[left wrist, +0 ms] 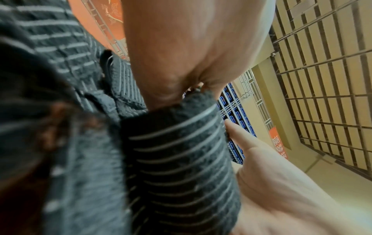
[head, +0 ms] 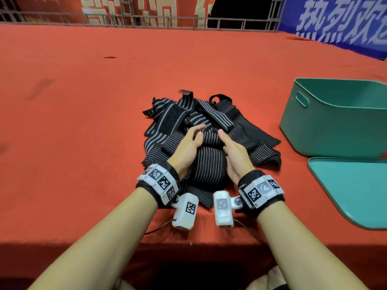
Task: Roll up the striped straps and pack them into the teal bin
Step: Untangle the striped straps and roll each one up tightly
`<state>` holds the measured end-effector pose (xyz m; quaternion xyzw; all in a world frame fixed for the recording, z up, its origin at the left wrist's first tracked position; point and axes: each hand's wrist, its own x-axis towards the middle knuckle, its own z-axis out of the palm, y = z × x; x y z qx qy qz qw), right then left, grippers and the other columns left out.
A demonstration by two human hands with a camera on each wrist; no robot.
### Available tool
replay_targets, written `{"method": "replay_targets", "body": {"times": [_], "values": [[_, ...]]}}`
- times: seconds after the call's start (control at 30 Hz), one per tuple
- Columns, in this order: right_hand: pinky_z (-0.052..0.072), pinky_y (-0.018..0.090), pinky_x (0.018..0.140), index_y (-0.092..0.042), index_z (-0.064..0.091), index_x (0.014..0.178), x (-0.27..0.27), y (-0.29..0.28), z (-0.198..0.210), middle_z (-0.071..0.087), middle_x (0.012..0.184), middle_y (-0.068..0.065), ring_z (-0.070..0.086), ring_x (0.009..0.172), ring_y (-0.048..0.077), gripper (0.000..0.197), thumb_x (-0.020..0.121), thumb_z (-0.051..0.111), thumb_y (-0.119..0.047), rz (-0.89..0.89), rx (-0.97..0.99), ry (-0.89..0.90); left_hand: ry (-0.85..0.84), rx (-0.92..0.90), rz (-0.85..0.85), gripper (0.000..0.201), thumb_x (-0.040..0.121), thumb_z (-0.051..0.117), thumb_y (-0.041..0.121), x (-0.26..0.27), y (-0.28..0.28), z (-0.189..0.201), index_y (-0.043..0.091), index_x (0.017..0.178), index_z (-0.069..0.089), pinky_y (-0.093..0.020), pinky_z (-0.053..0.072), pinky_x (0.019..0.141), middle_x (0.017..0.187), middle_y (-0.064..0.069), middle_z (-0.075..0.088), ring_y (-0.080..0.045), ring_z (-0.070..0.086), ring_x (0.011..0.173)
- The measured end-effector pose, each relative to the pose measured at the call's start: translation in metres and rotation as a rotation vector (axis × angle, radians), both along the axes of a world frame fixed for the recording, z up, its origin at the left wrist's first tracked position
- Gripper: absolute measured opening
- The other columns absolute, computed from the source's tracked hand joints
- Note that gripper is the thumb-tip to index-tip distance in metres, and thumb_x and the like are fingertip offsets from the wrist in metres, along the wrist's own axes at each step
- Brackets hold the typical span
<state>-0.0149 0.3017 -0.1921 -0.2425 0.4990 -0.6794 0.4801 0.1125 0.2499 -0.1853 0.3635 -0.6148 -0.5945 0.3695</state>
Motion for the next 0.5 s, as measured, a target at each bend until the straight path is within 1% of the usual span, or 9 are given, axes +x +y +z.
{"method": "replay_targets", "body": {"times": [0.07, 0.17, 0.2, 0.27, 0.3, 0.37, 0.4, 0.43, 0.5], "values": [[0.059, 0.04, 0.092, -0.003, 0.074, 0.116, -0.001, 0.001, -0.006, 0.077, 0.11, 0.015, 0.074, 0.104, 0.026, 0.031, 0.097, 0.069, -0.027, 0.032, 0.038, 0.0, -0.011, -0.025, 0.014, 0.034, 0.111, 0.04, 0.023, 0.002, -0.004, -0.011, 0.028, 0.142, 0.053, -0.042, 0.049, 0.106, 0.132, -0.006, 0.062, -0.025, 0.062, 0.121], [0.061, 0.03, 0.08, -0.002, 0.073, 0.114, -0.002, 0.001, -0.019, 0.077, 0.11, 0.015, 0.074, 0.1, 0.023, 0.022, 0.099, 0.065, -0.015, 0.048, 0.03, 0.031, 0.039, 0.078, 0.026, 0.039, 0.109, 0.042, 0.013, 0.008, -0.008, -0.026, 0.031, 0.141, 0.055, -0.042, 0.052, 0.104, 0.129, -0.009, 0.065, -0.029, 0.063, 0.12], [0.061, 0.03, 0.081, 0.0, 0.072, 0.115, -0.001, 0.001, -0.024, 0.076, 0.112, 0.016, 0.073, 0.101, 0.023, 0.021, 0.099, 0.062, -0.009, 0.047, 0.025, 0.029, 0.063, 0.127, 0.025, 0.042, 0.108, 0.043, 0.009, 0.009, -0.007, -0.03, 0.031, 0.142, 0.054, -0.043, 0.052, 0.105, 0.129, -0.011, 0.065, -0.03, 0.064, 0.12], [0.06, 0.036, 0.092, -0.002, 0.069, 0.118, 0.0, -0.001, -0.035, 0.074, 0.116, 0.018, 0.071, 0.106, 0.026, 0.02, 0.1, 0.058, -0.002, 0.037, 0.043, 0.008, 0.121, 0.218, 0.026, 0.045, 0.106, 0.046, 0.007, 0.01, -0.008, -0.036, 0.025, 0.146, 0.052, -0.042, 0.051, 0.107, 0.133, -0.012, 0.065, -0.029, 0.063, 0.122], [0.058, 0.04, 0.095, -0.003, 0.067, 0.119, 0.001, -0.001, -0.04, 0.073, 0.116, 0.018, 0.07, 0.107, 0.028, 0.021, 0.101, 0.057, -0.001, 0.038, 0.052, -0.001, 0.152, 0.263, 0.024, 0.043, 0.105, 0.048, 0.008, 0.011, -0.008, -0.039, 0.021, 0.146, 0.052, -0.039, 0.051, 0.105, 0.134, -0.011, 0.065, -0.027, 0.063, 0.123], [0.058, 0.04, 0.094, -0.006, 0.063, 0.123, 0.001, 0.0, -0.047, 0.073, 0.113, 0.016, 0.07, 0.106, 0.027, 0.024, 0.102, 0.053, 0.001, 0.058, 0.059, 0.001, 0.171, 0.302, 0.034, 0.035, 0.105, 0.052, 0.019, 0.012, -0.007, -0.043, 0.018, 0.14, 0.058, -0.033, 0.056, 0.094, 0.131, -0.011, 0.068, -0.023, 0.067, 0.115], [0.058, 0.039, 0.093, -0.007, 0.061, 0.125, 0.001, 0.0, -0.049, 0.074, 0.111, 0.014, 0.07, 0.104, 0.025, 0.025, 0.103, 0.052, 0.001, 0.07, 0.06, 0.01, 0.158, 0.303, 0.03, 0.032, 0.105, 0.054, 0.028, 0.013, -0.006, -0.044, 0.017, 0.134, 0.062, -0.034, 0.056, 0.087, 0.129, -0.012, 0.069, -0.024, 0.068, 0.109], [0.058, 0.038, 0.092, -0.008, 0.06, 0.127, 0.0, 0.0, -0.05, 0.074, 0.111, 0.013, 0.07, 0.103, 0.024, 0.026, 0.103, 0.052, 0.0, 0.083, 0.061, 0.023, 0.141, 0.306, 0.028, 0.033, 0.103, 0.056, 0.037, 0.014, -0.007, -0.046, 0.018, 0.129, 0.066, -0.037, 0.054, 0.083, 0.124, -0.013, 0.07, -0.028, 0.067, 0.103], [0.058, 0.037, 0.09, -0.01, 0.058, 0.13, -0.001, 0.001, -0.05, 0.074, 0.112, 0.011, 0.07, 0.102, 0.021, 0.028, 0.103, 0.053, -0.002, 0.1, 0.062, 0.048, 0.128, 0.318, 0.021, 0.047, 0.089, 0.065, 0.056, 0.014, -0.01, -0.051, 0.02, 0.118, 0.071, -0.043, 0.043, 0.078, 0.113, -0.016, 0.07, -0.035, 0.058, 0.097]]}}
